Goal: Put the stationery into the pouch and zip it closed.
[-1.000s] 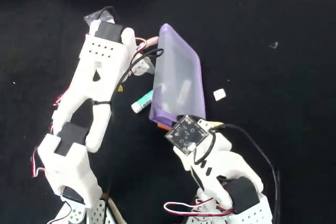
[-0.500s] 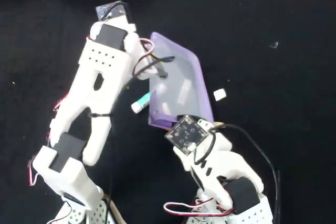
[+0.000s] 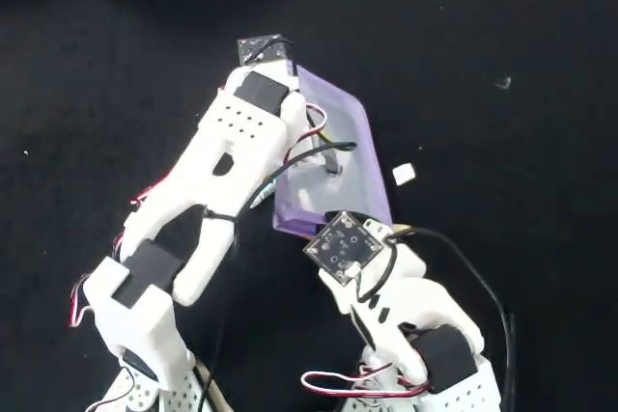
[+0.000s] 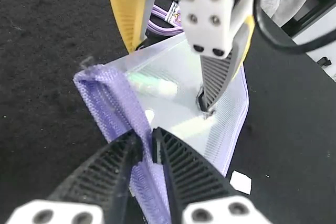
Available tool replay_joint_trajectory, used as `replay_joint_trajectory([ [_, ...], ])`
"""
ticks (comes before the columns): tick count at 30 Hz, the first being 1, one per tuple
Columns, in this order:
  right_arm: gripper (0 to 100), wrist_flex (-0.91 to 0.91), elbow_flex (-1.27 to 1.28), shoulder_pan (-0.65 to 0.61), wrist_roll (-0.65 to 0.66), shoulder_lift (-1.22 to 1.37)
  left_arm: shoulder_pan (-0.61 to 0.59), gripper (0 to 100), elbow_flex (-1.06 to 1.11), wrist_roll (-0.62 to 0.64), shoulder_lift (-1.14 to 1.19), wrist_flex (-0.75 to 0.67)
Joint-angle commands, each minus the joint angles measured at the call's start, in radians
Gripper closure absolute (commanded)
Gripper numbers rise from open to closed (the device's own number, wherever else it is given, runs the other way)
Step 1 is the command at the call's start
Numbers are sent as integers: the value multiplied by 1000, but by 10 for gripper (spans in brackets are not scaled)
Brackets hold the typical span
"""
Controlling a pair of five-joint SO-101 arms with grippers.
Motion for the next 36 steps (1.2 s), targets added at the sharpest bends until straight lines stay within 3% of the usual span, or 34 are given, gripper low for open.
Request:
replay_joint_trajectory([
  [1,988,-31,-5,-8,-9,-91,28,639,-7,-6,-11,-9],
  [19,988,-26,-7,-8,-9,-91,30,648,108,-6,-9,-195],
  [22,988,-26,-7,-8,-9,-91,-10,717,143,-6,-9,-276],
  [29,988,-25,-10,-8,-9,-91,-70,978,189,-11,-9,-417],
  [36,988,-26,-10,-8,-9,-91,-39,931,189,-9,14,-419],
])
